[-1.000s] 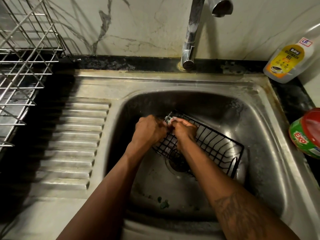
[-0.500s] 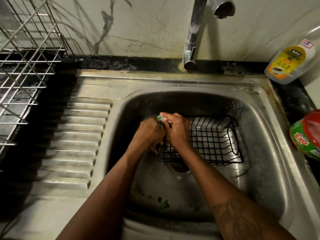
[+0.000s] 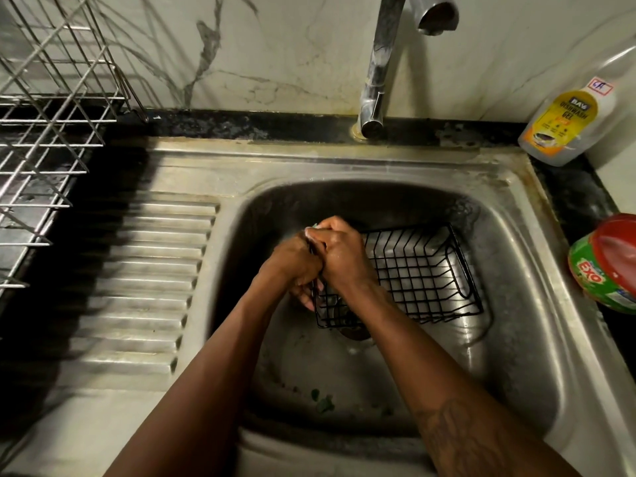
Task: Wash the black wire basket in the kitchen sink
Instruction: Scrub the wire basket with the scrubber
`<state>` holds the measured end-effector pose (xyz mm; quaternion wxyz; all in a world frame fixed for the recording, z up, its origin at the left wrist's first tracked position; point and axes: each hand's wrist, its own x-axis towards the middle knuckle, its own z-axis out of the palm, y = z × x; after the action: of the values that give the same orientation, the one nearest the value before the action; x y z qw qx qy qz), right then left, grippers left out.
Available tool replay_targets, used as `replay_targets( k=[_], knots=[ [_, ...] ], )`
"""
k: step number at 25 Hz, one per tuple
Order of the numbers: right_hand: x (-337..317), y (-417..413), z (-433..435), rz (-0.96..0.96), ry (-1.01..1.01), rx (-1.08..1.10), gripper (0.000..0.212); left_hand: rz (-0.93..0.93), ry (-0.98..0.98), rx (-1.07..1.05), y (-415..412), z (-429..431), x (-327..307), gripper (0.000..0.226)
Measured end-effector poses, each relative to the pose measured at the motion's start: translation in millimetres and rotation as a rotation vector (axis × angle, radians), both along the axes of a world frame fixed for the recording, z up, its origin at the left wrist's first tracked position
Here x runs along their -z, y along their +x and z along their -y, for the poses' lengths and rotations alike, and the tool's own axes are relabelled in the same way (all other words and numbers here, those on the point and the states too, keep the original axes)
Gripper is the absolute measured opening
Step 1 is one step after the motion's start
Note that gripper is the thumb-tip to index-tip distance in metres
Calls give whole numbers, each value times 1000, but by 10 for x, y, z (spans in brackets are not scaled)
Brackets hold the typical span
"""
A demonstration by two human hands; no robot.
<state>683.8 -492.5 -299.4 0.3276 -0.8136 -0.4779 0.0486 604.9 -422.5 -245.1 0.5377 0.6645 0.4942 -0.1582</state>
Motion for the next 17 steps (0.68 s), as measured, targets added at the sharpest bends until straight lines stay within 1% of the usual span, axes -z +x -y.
replay_targets(
  k=[1, 3, 5, 6, 8, 9, 10, 12, 13, 16, 17],
  knots=[
    [1, 12, -22, 20, -3, -42, 10, 2, -8, -4, -5, 8, -27, 17],
    [-26, 60, 5, 55, -3, -44, 10, 3, -15, -3, -3, 15, -40, 18],
    [-107, 154, 104, 38, -8, 67, 9, 17, -20, -28, -3, 12, -5, 26],
    [-141, 206, 164, 31, -31, 143, 12, 27, -22, -56, -6, 7, 21, 32],
    [-177, 338, 293, -12, -49, 289, 25, 44, -29, -97, -10, 9, 45, 35],
    [-180, 390, 344, -19, -73, 320, 31, 47, -32, -101, -13, 11, 40, 35],
    [-176, 428, 366, -17, -87, 327, 32, 45, -31, -103, -13, 11, 43, 36],
    [-173, 391, 323, 34, -130, 280, 21, 35, -24, -95, -13, 8, 42, 38],
    [-157, 316, 267, 55, -159, 219, 16, 27, -15, -84, -11, 0, 50, 38],
    [-166, 41, 59, 18, -212, 29, 11, 5, -15, -60, 3, -23, 75, 36],
    [-185, -8, 26, -41, -172, 17, 11, 0, -17, -56, 12, -26, 80, 36]
  ],
)
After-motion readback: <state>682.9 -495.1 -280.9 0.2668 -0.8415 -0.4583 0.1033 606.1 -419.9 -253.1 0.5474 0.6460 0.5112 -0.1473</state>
